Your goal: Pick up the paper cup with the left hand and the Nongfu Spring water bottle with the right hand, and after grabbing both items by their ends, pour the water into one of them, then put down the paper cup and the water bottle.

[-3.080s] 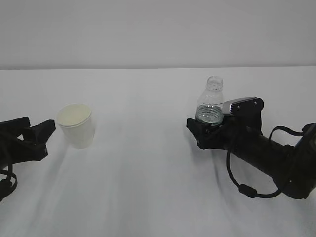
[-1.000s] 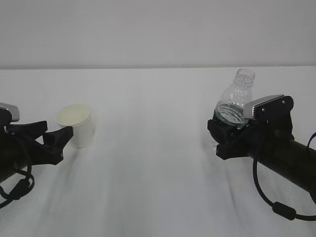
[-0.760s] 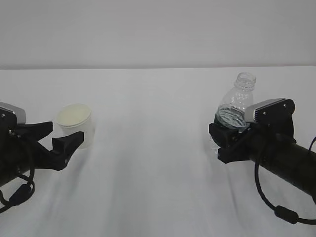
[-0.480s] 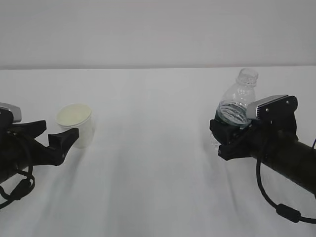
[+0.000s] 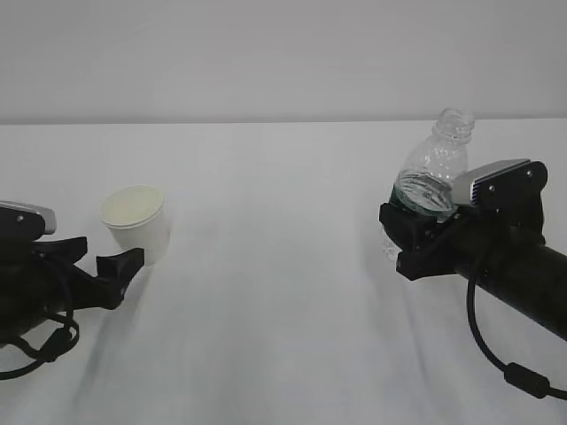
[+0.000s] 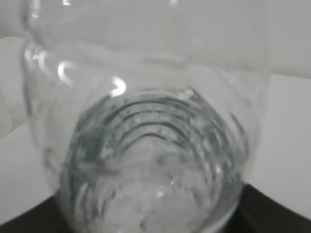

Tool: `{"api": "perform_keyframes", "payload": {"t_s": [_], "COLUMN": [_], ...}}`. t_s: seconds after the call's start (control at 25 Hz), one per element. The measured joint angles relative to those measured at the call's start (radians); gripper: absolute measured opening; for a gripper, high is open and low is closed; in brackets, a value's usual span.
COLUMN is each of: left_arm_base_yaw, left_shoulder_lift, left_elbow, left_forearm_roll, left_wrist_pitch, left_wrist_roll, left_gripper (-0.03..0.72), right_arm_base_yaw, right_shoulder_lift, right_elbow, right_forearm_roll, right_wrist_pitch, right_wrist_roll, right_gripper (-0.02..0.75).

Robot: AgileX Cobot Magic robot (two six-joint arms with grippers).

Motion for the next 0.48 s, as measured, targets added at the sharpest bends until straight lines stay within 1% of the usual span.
{"api": "perform_keyframes", "payload": {"t_s": [0.48], "left_arm_base_yaw": [0.0], "left_shoulder_lift": [0.102], "left_elbow": [-0.126], "left_forearm_roll": [-0.001], "left_wrist_pitch": [0.0], "left_wrist_roll": [0.0], "left_gripper": [0.69], "right_arm_base_yaw": [0.0], "right_shoulder_lift": [0.0], "right_elbow": [0.0], "right_forearm_roll": [0.0], "right_wrist_pitch": [0.0], "right_wrist_roll": [0.0], "right_gripper": [0.398]}}
